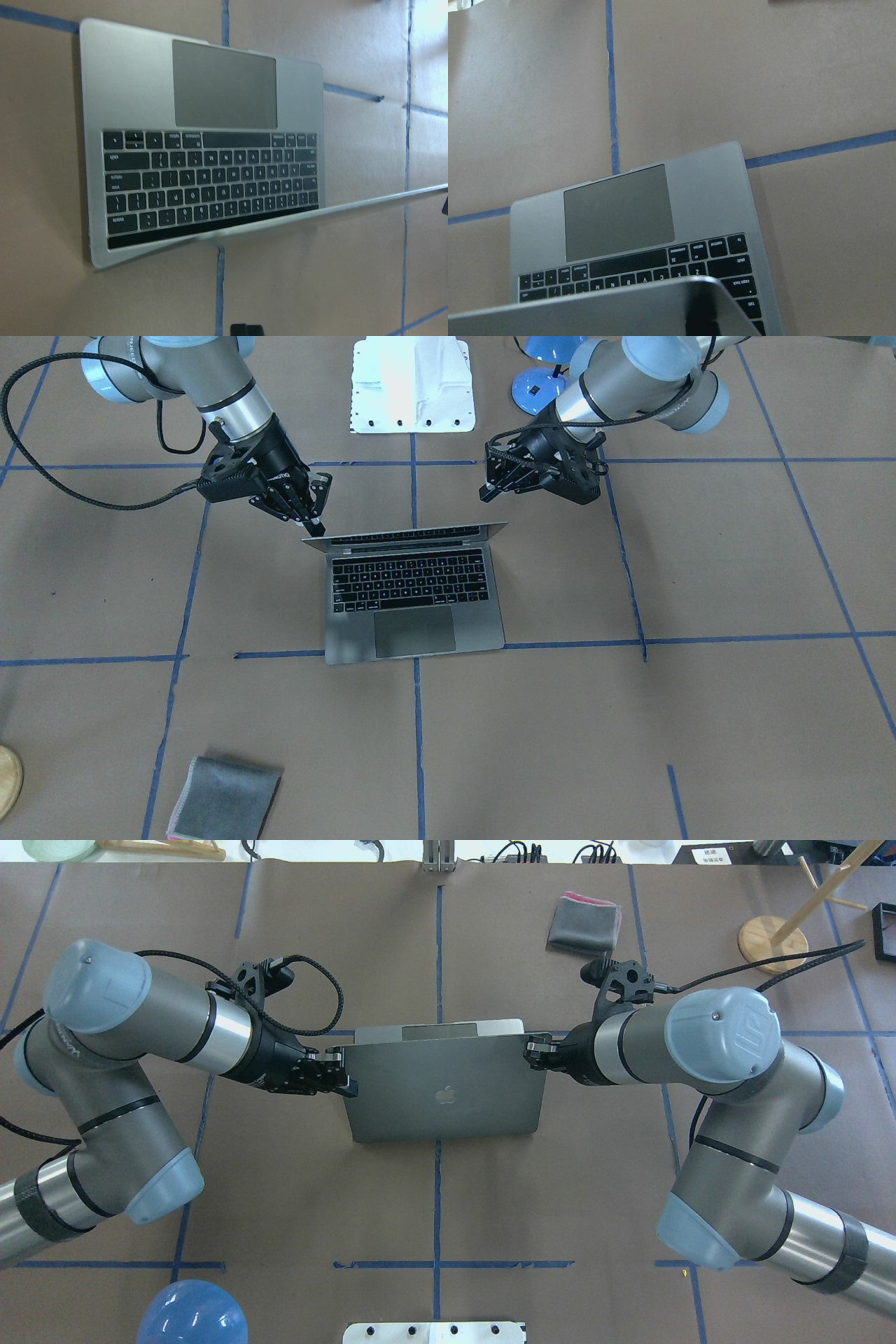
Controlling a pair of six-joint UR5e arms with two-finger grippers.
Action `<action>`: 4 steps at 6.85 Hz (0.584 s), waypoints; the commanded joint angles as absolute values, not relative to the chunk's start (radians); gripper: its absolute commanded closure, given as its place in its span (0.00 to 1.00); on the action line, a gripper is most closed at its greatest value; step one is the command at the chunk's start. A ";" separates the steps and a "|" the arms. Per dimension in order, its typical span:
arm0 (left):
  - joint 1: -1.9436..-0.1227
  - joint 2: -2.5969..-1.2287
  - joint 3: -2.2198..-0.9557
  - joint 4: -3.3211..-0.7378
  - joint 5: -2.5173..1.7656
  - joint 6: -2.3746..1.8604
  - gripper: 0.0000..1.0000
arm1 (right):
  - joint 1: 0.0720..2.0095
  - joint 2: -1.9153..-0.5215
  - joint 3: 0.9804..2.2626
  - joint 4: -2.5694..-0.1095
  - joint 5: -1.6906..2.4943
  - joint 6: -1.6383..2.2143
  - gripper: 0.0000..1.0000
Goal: Close laptop
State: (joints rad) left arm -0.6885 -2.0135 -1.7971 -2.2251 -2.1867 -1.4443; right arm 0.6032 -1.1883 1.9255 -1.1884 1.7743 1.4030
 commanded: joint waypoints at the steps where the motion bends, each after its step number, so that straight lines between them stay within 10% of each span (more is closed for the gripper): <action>1: -0.718 -2.061 -1.703 -2.224 -2.186 -1.440 1.00 | 0.624 -1.167 1.869 -1.187 1.775 1.384 1.00; 4: -0.726 -2.143 -1.567 -2.226 -2.125 -1.434 1.00 | 0.647 -1.121 1.775 -1.183 1.775 1.370 1.00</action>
State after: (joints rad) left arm -0.7224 -2.1143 -1.6208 -2.2246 -2.1423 -1.4376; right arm 0.6393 -1.1325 1.8040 -1.1848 1.7748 1.3716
